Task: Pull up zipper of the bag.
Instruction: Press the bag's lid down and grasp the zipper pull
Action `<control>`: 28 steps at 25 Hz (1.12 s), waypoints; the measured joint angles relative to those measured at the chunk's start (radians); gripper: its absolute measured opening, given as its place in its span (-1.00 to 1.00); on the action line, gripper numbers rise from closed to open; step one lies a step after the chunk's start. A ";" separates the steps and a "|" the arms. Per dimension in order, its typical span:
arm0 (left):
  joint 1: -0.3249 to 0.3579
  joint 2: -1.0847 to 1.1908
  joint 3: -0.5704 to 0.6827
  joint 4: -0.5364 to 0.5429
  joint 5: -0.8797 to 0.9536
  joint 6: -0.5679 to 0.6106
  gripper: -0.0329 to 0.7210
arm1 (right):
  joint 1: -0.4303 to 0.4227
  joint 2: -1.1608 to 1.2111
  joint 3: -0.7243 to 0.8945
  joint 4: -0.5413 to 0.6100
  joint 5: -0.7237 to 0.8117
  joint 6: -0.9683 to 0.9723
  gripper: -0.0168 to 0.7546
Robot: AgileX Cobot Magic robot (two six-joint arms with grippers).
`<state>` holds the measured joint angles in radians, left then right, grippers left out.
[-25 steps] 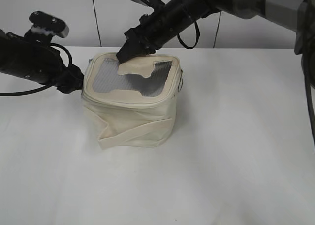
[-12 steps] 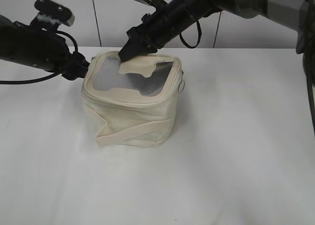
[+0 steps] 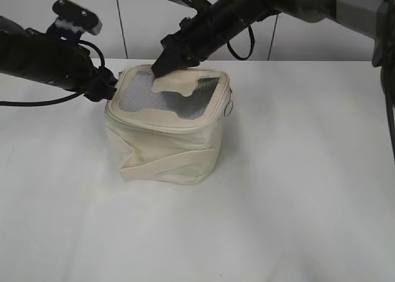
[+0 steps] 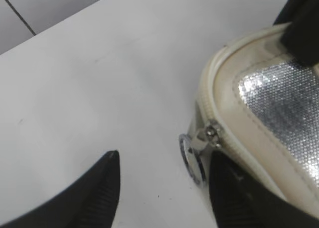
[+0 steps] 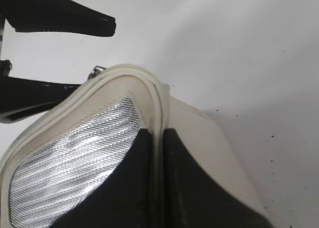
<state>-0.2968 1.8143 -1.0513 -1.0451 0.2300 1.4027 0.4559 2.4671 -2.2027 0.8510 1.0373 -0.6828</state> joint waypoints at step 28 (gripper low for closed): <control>-0.021 -0.101 0.117 -0.011 0.007 0.023 -0.88 | -0.007 -0.001 -0.001 -0.003 0.015 0.001 -0.84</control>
<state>-0.3174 1.7134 -0.9343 -1.0558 0.2370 1.4259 0.4494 2.4662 -2.2038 0.8481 1.0519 -0.6819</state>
